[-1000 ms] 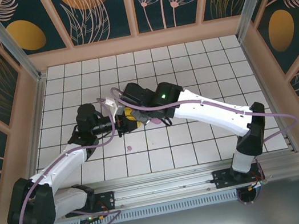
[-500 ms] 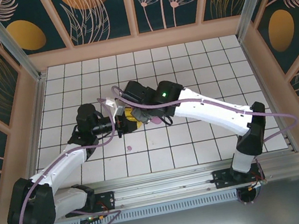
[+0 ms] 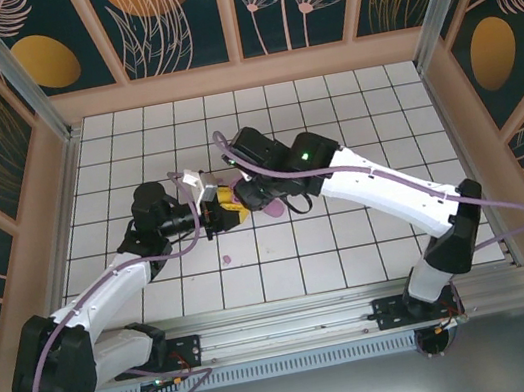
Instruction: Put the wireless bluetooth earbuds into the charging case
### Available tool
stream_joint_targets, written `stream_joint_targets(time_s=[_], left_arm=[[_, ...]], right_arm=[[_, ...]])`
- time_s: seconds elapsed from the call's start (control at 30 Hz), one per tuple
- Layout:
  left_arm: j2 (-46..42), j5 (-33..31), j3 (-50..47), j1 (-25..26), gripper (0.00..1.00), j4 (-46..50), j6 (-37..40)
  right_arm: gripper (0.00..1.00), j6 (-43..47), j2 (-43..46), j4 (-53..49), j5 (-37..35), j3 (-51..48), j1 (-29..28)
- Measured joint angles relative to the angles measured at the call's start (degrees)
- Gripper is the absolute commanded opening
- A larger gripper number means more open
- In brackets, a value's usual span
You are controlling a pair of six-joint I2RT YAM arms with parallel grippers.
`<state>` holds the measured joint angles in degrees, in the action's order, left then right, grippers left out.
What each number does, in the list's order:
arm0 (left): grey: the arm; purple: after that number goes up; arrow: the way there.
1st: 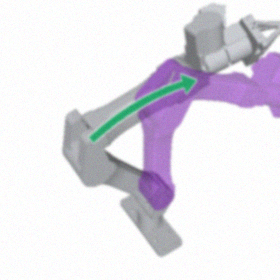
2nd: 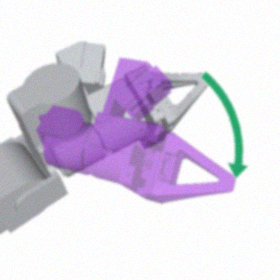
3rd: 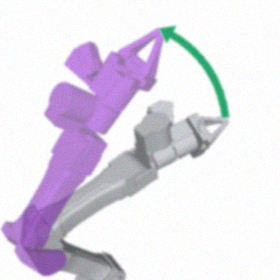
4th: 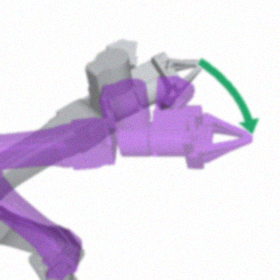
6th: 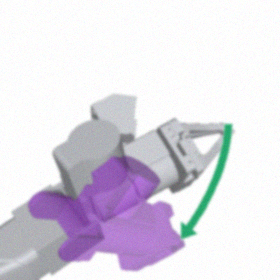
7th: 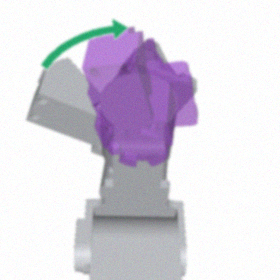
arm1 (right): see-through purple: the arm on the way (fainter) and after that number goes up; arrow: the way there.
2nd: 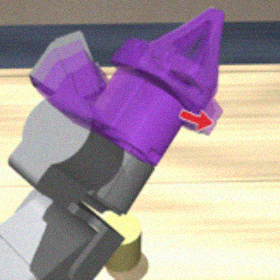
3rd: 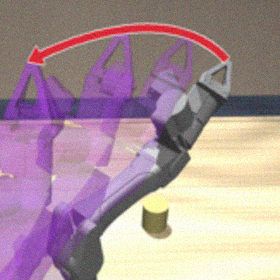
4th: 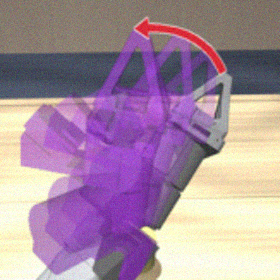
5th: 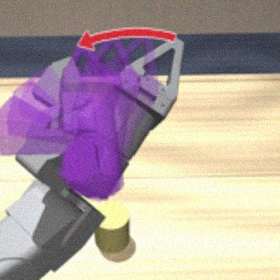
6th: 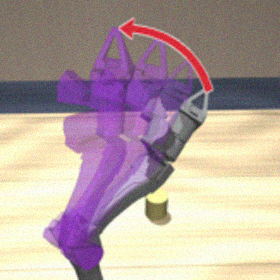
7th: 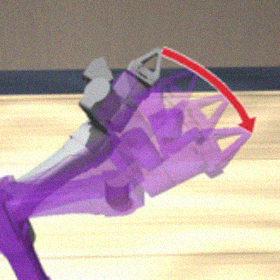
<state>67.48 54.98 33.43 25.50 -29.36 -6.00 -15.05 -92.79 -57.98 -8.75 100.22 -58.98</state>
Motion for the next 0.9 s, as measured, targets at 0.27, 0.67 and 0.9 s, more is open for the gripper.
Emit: stream_joint_targets(time_s=[0.27, 0.67, 0.9], left_arm=[[-0.2, -0.1, 0.0, 0.0, 0.0, -0.8, 0.2], [-0.7, -1.0, 0.0, 0.0, 0.0, -1.9, 0.3], [-0.7, -1.1, 0.0, 0.0, 0.0, -2.1, 0.2]], right_arm=[[0.33, -4.5, 7.1, 7.2, 4.2, -8.3, 3.9], [0.35, -9.2, 17.2, 20.4, 9.4, -19.7, 5.2], [0.33, -9.8, 17.2, 22.3, 11.9, -20.9, 5.2]])
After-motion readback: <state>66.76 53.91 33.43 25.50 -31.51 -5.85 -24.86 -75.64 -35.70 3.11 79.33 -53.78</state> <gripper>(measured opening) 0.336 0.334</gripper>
